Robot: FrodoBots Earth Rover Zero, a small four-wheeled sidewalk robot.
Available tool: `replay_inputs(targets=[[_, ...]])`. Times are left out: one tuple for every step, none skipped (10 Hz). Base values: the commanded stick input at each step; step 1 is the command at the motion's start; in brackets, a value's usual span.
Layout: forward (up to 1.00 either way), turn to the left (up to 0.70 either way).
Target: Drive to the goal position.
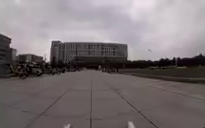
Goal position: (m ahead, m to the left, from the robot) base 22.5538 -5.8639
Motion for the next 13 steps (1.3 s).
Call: replay_inputs(targets=[[0.7, 0.06], [0.7, 0.14], [0.7, 0.14], [0.7, 0.14], [0.7, 0.14], [0.7, 0.14], [0.7, 0.14], [0.7, 0.14], [0.7, 0.14], [0.7, 0.14], [0.7, 0.14], [0.7, 0.14], [0.7, 0.14]])
